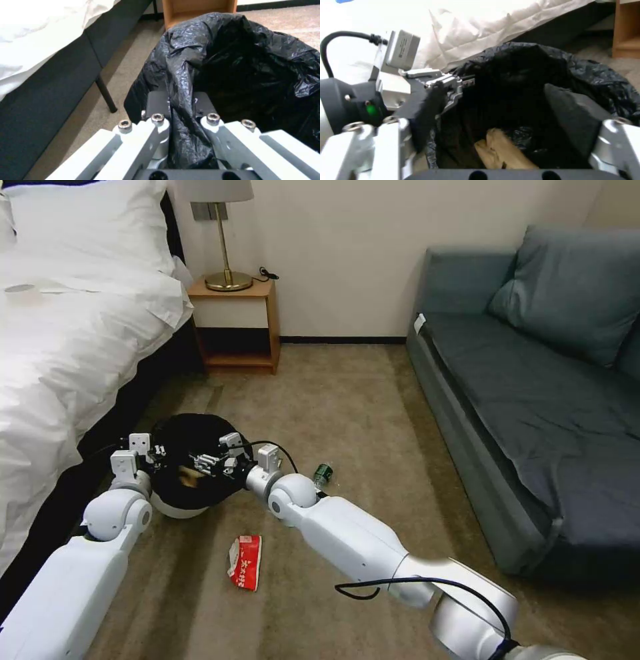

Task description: Pick up the trash bin, then pick up the garbage on the floor and place it into the trash bin.

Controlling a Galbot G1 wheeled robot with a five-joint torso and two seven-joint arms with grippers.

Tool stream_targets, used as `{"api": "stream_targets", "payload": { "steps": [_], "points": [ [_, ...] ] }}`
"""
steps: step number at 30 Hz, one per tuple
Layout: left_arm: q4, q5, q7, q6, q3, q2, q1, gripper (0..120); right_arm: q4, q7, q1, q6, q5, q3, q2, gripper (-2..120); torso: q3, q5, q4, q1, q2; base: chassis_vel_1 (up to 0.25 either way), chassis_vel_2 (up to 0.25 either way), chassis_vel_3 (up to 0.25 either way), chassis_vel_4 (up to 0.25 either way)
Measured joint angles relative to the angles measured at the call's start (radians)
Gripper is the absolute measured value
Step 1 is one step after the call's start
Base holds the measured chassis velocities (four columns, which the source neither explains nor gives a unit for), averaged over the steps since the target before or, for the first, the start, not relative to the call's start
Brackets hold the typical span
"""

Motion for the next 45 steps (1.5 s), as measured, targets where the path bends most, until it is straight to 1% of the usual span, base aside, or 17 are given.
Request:
{"api": "stream_targets", "payload": {
  "steps": [2, 3, 4, 6, 7, 8, 10, 12, 14, 15, 16, 18, 22, 24, 32, 34, 45],
  "points": [
    [0.001, 0.001, 0.000, -0.001, 0.000, 0.000, 0.000, 5, 0.006, 0.005, 0.000, -0.004, 0.001, 0.001, -0.003, 84, 0.000, 0.0000, 0.0000, 0.000, 0.000, 0.000, 0.000, 0.000, 0.000],
    [0.003, 0.003, 0.000, -0.002, 0.000, 0.000, 0.000, 5, 0.029, 0.023, 0.000, -0.016, 0.005, 0.005, -0.015, 90, 0.000, 0.0001, 0.0000, 0.000, 0.000, 0.000, 0.000, 0.000, 0.000],
    [0.003, 0.003, 0.000, -0.002, 0.000, 0.000, 0.000, 5, 0.029, 0.023, 0.000, -0.016, 0.005, 0.005, -0.015, 90, 0.000, 0.0001, 0.0000, 0.000, 0.000, 0.000, 0.000, 0.000, 0.000],
    [0.006, 0.006, 0.000, -0.004, -0.002, 0.000, -0.001, 5, 0.075, 0.097, 0.001, -0.057, 0.010, 0.015, -0.043, 99, 0.000, 0.0000, -0.0001, 0.000, 0.000, 0.000, 0.000, 0.000, 0.000],
    [0.006, 0.006, 0.000, -0.004, -0.002, 0.000, -0.001, 5, 0.075, 0.097, 0.001, -0.057, 0.010, 0.015, -0.043, 99, 0.000, 0.0000, -0.0001, 0.000, 0.000, 0.000, 0.000, 0.000, 0.000],
    [0.008, 0.007, 0.000, -0.006, -0.004, 0.001, -0.001, 5, 0.095, 0.148, 0.002, -0.079, 0.010, 0.020, -0.061, 99, 0.000, 0.0001, -0.0001, 0.000, 0.000, 0.000, 0.000, 0.000, 0.000],
    [0.008, 0.008, 0.000, -0.006, -0.006, 0.002, -0.001, 5, 0.101, 0.165, 0.002, -0.086, 0.010, 0.021, -0.068, 100, 0.000, 0.0001, -0.0001, 0.000, 0.000, 0.000, 0.000, 0.000, 0.000],
    [0.008, 0.010, 0.000, -0.008, -0.012, 0.005, 0.002, 5, 0.126, 0.236, 0.001, -0.126, 0.006, 0.032, -0.106, 100, 0.000, 0.0002, -0.0003, 0.000, 0.000, 0.000, 0.000, 0.000, 0.000],
    [0.008, 0.011, 0.000, -0.009, -0.014, 0.006, 0.004, 5, 0.133, 0.257, -0.001, -0.139, 0.005, 0.036, -0.117, 100, 0.000, 0.0002, -0.0003, 0.000, 0.000, 0.000, 0.000, 0.000, 0.000],
    [0.008, 0.015, 0.001, -0.011, -0.019, 0.008, 0.009, 5, 0.154, 0.314, -0.016, -0.178, 0.004, 0.044, -0.148, 100, 0.000, 0.0002, -0.0004, 0.000, 0.000, 0.000, 0.000, 0.000, 0.000],
    [0.008, 0.015, 0.001, -0.011, -0.019, 0.008, 0.009, 5, 0.154, 0.314, -0.016, -0.178, 0.004, 0.044, -0.148, 100, 0.000, 0.0002, -0.0004, 0.000, 0.000, 0.000, 0.000, 0.000, 0.000],
    [0.008, 0.018, 0.002, -0.013, -0.023, 0.009, 0.014, 5, 0.181, 0.367, -0.038, -0.229, -0.003, 0.048, -0.183, 100, 0.000, 0.0002, -0.0001, 0.000, 0.000, 0.000, 0.000, 0.000, 0.000],
    [0.008, 0.021, 0.002, -0.014, -0.024, 0.009, 0.015, 5, 0.193, 0.390, -0.053, -0.257, -0.004, 0.051, -0.199, 100, 0.000, 0.0002, -0.0001, 0.000, 0.000, 0.000, 0.000, 0.000, 0.000],
    [0.006, 0.022, 0.002, -0.014, -0.026, 0.010, 0.018, 5, 0.214, 0.402, -0.077, -0.289, -0.003, 0.054, -0.219, 100, 0.000, 0.0002, -0.0002, 0.000, 0.000, 0.000, 0.000, 0.000, 0.000],
    [0.000, 0.023, 0.002, -0.015, -0.036, 0.016, 0.029, 5, 0.247, 0.415, -0.141, -0.318, -0.009, 0.046, -0.246, 100, 0.000, 0.0002, -0.0001, 0.000, 0.000, 0.000, 0.000, 0.000, 0.000],
    [-0.001, 0.025, 0.003, -0.017, -0.043, 0.016, 0.036, 5, 0.262, 0.427, -0.185, -0.335, -0.023, 0.031, -0.257, 100, 0.000, -0.0001, -0.0001, 0.000, 0.000, 0.000, 0.000, 0.000, 0.000],
    [-0.009, 0.032, 0.007, -0.021, -0.064, 0.013, 0.054, 5, 0.257, 0.427, -0.285, -0.345, -0.091, -0.027, -0.249, 100, 0.000, -0.0001, 0.0000, 0.000, 0.000, 0.000, 0.000, 0.000, 0.000]
  ]
}}
